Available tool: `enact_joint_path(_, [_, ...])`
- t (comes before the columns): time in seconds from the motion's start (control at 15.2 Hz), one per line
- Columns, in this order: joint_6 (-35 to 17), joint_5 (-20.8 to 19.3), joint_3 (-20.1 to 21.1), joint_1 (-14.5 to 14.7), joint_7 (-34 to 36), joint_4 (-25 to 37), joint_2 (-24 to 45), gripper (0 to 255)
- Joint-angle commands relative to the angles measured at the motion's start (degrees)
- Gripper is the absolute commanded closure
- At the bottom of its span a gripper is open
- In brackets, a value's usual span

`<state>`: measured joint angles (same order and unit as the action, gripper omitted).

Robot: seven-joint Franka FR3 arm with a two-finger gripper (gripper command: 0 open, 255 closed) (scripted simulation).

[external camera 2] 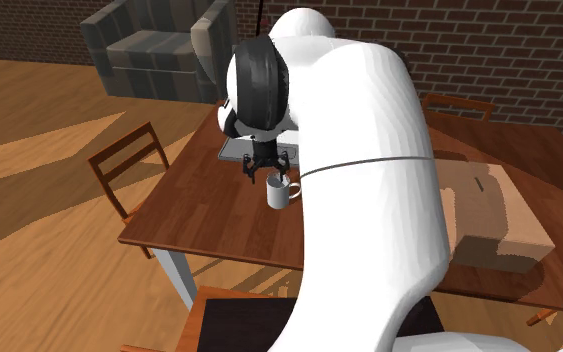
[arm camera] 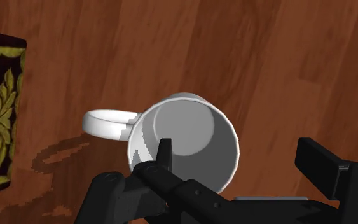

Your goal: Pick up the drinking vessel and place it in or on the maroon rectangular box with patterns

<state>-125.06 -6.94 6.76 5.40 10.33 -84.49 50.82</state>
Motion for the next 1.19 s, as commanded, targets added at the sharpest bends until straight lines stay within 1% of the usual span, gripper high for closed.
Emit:
enact_joint_path(0.0, [-0.9,-0.1,-0.1,0.1,0.1,0.4,1.3,0])
enact_joint_path(0.26, [-2.7,-0.3,-0.3,0.2,0.2,0.3,2.9,0])
enact_joint_path(0.73, [-2.7,-0.3,-0.3,0.2,0.2,0.3,2.9,0])
enact_joint_path(0.79, [-2.7,-0.3,-0.3,0.2,0.2,0.3,2.9,255])
enact_joint_path(1.12, [-2.7,-0.3,-0.3,0.2,0.2,0.3,2.9,255])
